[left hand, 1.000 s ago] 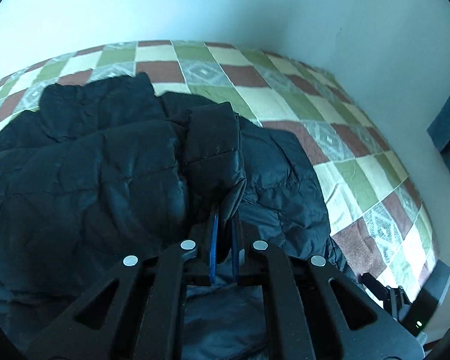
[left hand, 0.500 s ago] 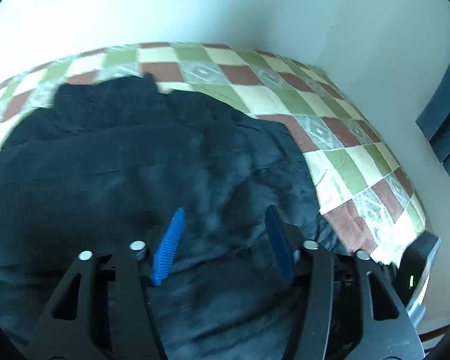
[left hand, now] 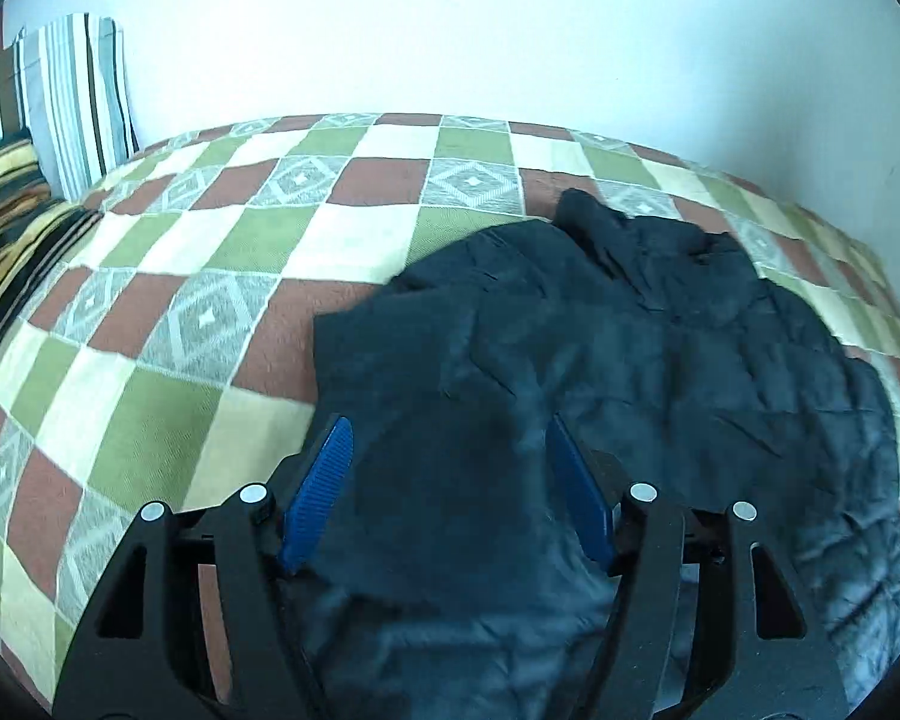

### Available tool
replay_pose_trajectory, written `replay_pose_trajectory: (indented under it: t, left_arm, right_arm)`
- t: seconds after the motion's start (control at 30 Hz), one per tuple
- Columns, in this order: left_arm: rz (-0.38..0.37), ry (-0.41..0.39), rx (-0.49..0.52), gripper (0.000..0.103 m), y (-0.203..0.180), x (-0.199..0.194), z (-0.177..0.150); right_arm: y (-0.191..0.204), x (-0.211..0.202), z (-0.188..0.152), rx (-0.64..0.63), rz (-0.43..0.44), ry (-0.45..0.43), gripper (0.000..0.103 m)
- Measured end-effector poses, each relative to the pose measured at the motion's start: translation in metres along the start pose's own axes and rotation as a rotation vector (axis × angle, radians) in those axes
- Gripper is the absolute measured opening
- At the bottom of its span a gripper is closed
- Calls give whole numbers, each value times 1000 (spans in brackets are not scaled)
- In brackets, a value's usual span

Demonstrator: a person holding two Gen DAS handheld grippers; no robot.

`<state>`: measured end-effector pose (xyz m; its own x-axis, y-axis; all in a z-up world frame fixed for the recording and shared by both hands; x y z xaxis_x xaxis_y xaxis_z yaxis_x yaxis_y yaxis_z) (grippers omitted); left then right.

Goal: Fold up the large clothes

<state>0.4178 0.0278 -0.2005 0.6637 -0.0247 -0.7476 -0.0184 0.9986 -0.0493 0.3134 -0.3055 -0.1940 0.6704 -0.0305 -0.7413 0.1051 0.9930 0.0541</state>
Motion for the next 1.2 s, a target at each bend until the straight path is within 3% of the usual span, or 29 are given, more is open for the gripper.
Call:
replay_pose_trajectory:
  t: [0.13, 0.3, 0.53, 0.67, 0.77, 0.93, 1.07, 1.2]
  left_arm:
    - [42, 18, 59, 67, -6, 23, -4]
    - [37, 90, 65, 67, -3, 54, -21]
    - [24, 98, 62, 67, -2, 73, -36]
    - [58, 79, 96, 65, -6, 66, -33]
    - [65, 66, 106, 62, -7, 51, -27]
    - [11, -3, 61, 62, -10, 27, -3]
    - [45, 14, 69, 62, -13, 49, 10]
    - [71, 98, 82, 64, -12, 79, 3]
  right_arm:
    - [26, 47, 17, -58, -39, 5, 57]
    - [21, 97, -7, -59, -34, 143, 59]
    - [22, 104, -17, -69, -31, 121, 60]
    - [24, 97, -15, -79, -43, 100, 60]
    - [21, 82, -5, -63, -35, 88, 60]
    - [19, 61, 29, -25, -18, 13, 63]
    - [23, 84, 38, -64, -63, 38, 63]
    - [22, 112, 26, -94, -88, 102, 66]
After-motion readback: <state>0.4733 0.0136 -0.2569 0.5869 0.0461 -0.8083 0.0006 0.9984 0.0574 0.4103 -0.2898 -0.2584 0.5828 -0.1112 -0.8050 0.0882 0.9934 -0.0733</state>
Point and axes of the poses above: each gripper's, at about its wrist camera, not at the fingertips, and x roughly the way its jaws point, y to its left, z to its top, the point moved 6 cm from there along x, roughly the way its jaws point, and after that the axes turned 2 degrees about -x, right-handed, at the moved point
